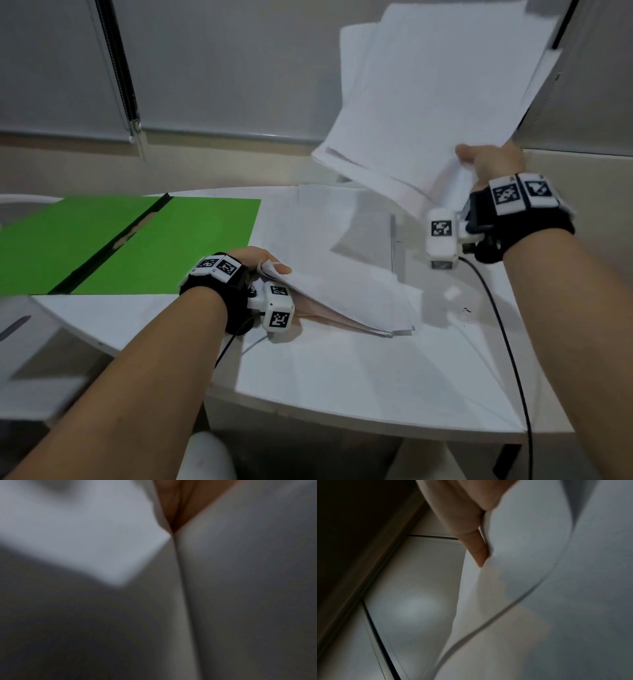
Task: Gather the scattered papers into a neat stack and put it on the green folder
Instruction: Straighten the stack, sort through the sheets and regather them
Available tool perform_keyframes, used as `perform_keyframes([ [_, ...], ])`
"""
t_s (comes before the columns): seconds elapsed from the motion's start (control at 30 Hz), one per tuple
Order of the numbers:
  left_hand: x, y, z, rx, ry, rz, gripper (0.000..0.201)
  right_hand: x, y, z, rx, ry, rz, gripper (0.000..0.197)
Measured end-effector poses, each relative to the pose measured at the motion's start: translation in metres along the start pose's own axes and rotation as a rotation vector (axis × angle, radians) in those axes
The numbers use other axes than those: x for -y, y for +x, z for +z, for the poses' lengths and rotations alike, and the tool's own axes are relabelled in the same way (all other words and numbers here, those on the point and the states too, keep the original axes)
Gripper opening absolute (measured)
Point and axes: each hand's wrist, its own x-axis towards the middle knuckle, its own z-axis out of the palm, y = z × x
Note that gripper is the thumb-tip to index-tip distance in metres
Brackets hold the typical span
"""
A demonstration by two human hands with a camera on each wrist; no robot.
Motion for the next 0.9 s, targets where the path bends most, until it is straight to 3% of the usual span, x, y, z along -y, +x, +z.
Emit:
perform_keyframes([
  [0.13, 0.005, 0.002, -0.002, -0.077, -0.102, 0.027, 0.020, -0.048, -0.029, 0.016, 0.307, -0.257, 0.209, 0.052],
  [0.27, 0.007, 0.011, 0.009, -0.119, -0.366, 0.169, 0.059, -0.090, -0.069, 0.023, 0.545, -0.636, 0.246, 0.056],
  [0.3, 0.008, 0.013, 0.008, -0.142, -0.422, 0.215, 0.054, -0.095, -0.075, 0.022, 0.584, -0.689, 0.236, 0.058],
  [0.37, 0.011, 0.014, 0.004, -0.161, -0.560, 0.232, 0.045, -0.100, -0.075, 0.019, 0.614, -0.738, 0.227, 0.063],
  [0.47, 0.008, -0.001, 0.002, -0.009, -0.674, 0.089, 0.083, -0.089, -0.070, 0.012, 0.574, -0.845, 0.168, 0.068],
  [0.53, 0.007, 0.000, -0.004, -0.030, -0.708, 0.066, 0.096, -0.086, -0.064, 0.006, 0.514, -0.906, 0.110, 0.069],
  [0.6, 0.006, -0.002, -0.003, -0.012, -0.750, 0.030, 0.086, -0.090, -0.056, 0.000, 0.549, -0.960, 0.089, 0.070],
  [0.67, 0.007, -0.002, -0.002, 0.060, -0.752, 0.003, 0.054, -0.100, -0.050, -0.007, 0.667, -0.886, 0.162, 0.061],
  [0.73, 0.007, -0.003, 0.000, 0.071, -0.491, -0.019, 0.026, -0.102, -0.053, -0.011, 0.757, -0.783, 0.227, 0.038],
  [0.87, 0.008, 0.010, 0.004, -0.077, -0.264, 0.045, 0.006, -0.097, -0.045, 0.001, 0.702, -0.767, 0.047, 0.021],
  [0.9, 0.008, 0.008, 0.006, -0.083, -0.222, 0.057, 0.012, -0.094, -0.044, 0.004, 0.686, -0.752, 0.022, 0.019],
])
